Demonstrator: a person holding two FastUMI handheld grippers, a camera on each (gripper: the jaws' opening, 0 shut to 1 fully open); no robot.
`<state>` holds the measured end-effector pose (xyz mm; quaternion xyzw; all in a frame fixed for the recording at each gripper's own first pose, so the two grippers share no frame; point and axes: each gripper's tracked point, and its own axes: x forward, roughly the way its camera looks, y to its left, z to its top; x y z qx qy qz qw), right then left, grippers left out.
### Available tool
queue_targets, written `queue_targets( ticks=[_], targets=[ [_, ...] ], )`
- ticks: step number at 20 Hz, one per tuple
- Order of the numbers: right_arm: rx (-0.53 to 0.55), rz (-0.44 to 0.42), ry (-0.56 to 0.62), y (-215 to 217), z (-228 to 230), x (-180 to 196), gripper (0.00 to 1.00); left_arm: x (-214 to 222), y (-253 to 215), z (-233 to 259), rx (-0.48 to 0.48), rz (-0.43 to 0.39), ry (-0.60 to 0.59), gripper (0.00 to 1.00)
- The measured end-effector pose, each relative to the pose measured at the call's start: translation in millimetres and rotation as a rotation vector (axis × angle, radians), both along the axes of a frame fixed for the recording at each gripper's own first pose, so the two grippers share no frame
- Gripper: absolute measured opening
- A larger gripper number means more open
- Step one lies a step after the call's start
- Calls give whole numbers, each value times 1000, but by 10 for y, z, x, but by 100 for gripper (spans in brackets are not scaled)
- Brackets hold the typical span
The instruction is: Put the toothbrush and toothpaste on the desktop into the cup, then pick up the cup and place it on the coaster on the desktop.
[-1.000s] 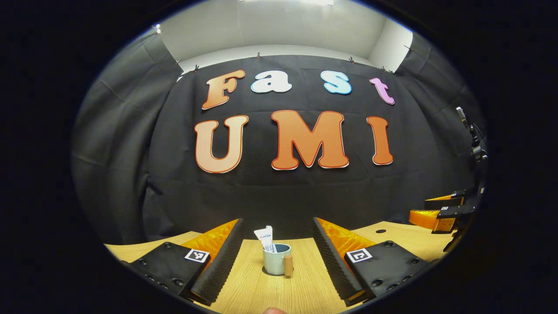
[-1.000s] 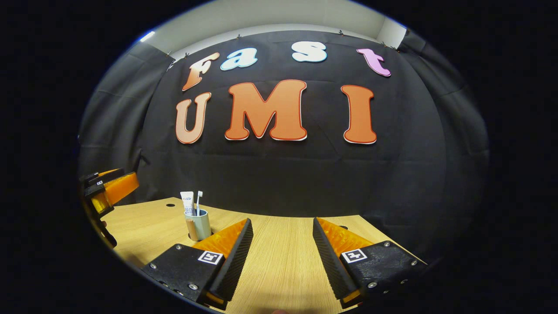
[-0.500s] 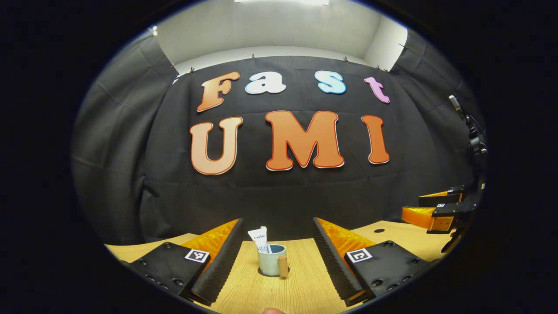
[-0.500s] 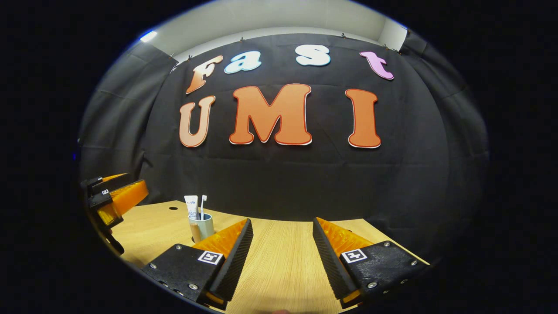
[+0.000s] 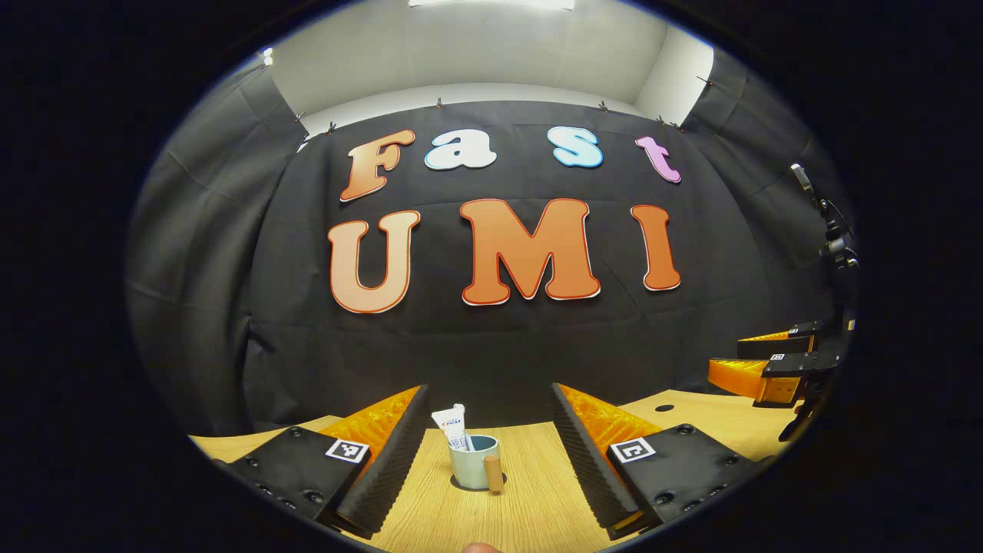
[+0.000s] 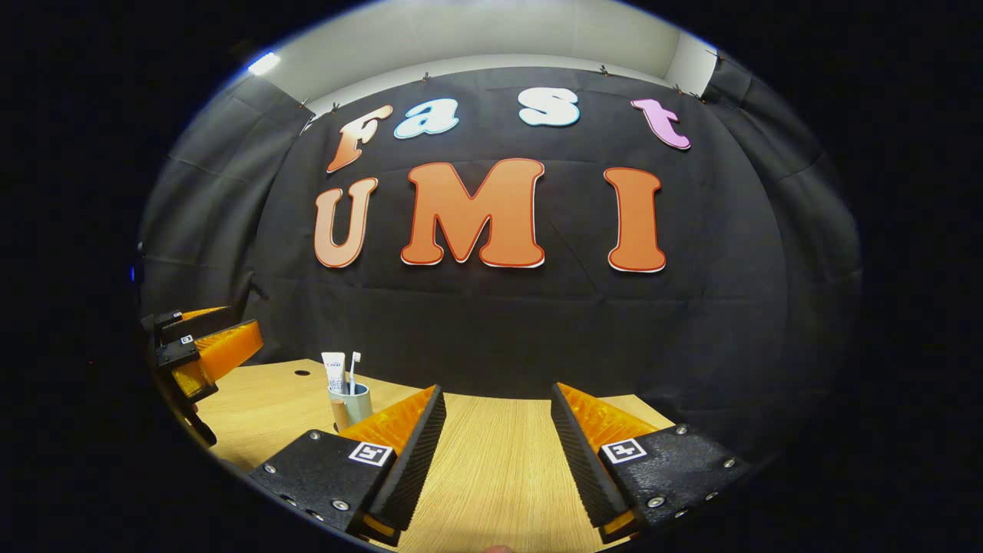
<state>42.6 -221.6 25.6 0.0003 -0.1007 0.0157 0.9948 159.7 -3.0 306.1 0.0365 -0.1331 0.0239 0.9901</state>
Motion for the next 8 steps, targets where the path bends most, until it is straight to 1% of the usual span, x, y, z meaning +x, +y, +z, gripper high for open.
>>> queue_targets(
  ticks=[5, 6, 7, 8],
  targets=[
    [-6, 7, -15, 33, 33, -1, 84, -30, -28, 26, 4, -5, -11, 96],
    [-10, 9, -20, 39, 44, -4, 84, -20, -27, 15, 3, -4, -8, 98],
    [-14, 10, -22, 45, 43, 0, 84, -18, -9, -5, -1, -1, -5, 98],
    [-18, 10, -22, 48, 34, 2, 84, -7, 4, -12, -5, 0, -2, 96]
  ],
)
